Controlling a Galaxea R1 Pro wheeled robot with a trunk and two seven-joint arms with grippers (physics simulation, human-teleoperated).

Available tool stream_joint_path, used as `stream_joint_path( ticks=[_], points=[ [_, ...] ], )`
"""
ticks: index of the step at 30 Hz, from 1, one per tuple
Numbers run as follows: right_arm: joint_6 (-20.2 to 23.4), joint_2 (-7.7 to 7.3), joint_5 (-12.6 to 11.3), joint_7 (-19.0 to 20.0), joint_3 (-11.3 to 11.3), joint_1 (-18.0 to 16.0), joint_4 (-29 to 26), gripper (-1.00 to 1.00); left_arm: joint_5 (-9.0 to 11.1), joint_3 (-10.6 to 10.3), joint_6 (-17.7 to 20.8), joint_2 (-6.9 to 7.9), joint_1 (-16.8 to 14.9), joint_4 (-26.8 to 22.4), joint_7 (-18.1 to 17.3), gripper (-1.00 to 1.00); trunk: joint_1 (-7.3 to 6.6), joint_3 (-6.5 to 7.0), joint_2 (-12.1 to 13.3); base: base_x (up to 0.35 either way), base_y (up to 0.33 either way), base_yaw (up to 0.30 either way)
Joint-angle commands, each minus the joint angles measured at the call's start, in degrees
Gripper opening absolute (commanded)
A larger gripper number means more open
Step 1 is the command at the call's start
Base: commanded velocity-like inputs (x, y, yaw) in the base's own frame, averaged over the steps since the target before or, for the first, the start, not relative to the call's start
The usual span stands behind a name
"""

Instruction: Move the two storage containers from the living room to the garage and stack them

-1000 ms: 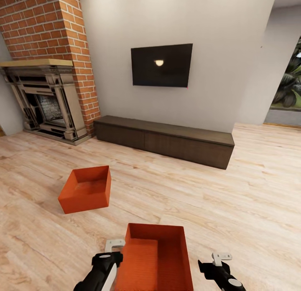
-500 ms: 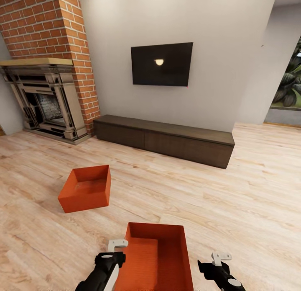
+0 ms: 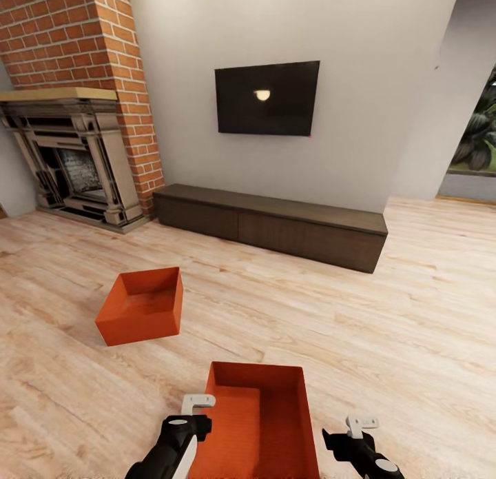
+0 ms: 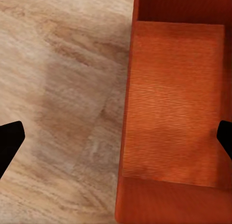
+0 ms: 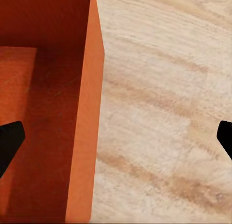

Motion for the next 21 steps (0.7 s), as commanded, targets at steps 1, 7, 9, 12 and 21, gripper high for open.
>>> stream_joint_path(
  ticks=[1,7,9,12,21],
  points=[
    [-0.2,-0.02,-0.3,0.2,0.0,0.0,0.1,1.00,0.1,-0.1,0.3,0.00,0.0,-0.1,0.3,1.00,-0.01,-0.15,0.0,0.000,0.000,0.000],
    [-0.2,0.03,-0.3,0.3,0.1,0.0,0.1,1.00,0.1,0.0,0.2,0.00,0.0,-0.1,0.3,1.00,1.31,-1.77,-2.4,0.000,0.000,0.000],
    [-0.2,0.05,-0.3,0.3,0.1,0.0,0.1,1.00,0.1,0.0,0.2,0.00,0.0,-0.1,0.3,1.00,1.75,-2.31,-3.2,0.000,0.000,0.000],
    [-0.2,0.11,-0.2,0.3,0.1,0.0,0.1,1.00,0.1,0.0,0.2,0.00,0.0,-0.1,0.4,1.00,2.41,-3.13,-4.4,0.000,0.000,0.000],
    [-0.2,0.15,-0.2,0.3,0.1,0.0,0.1,1.00,0.0,0.0,0.1,0.00,0.0,-0.1,0.4,1.00,4.38,-5.56,-8.0,0.000,0.000,0.000]
  ],
)
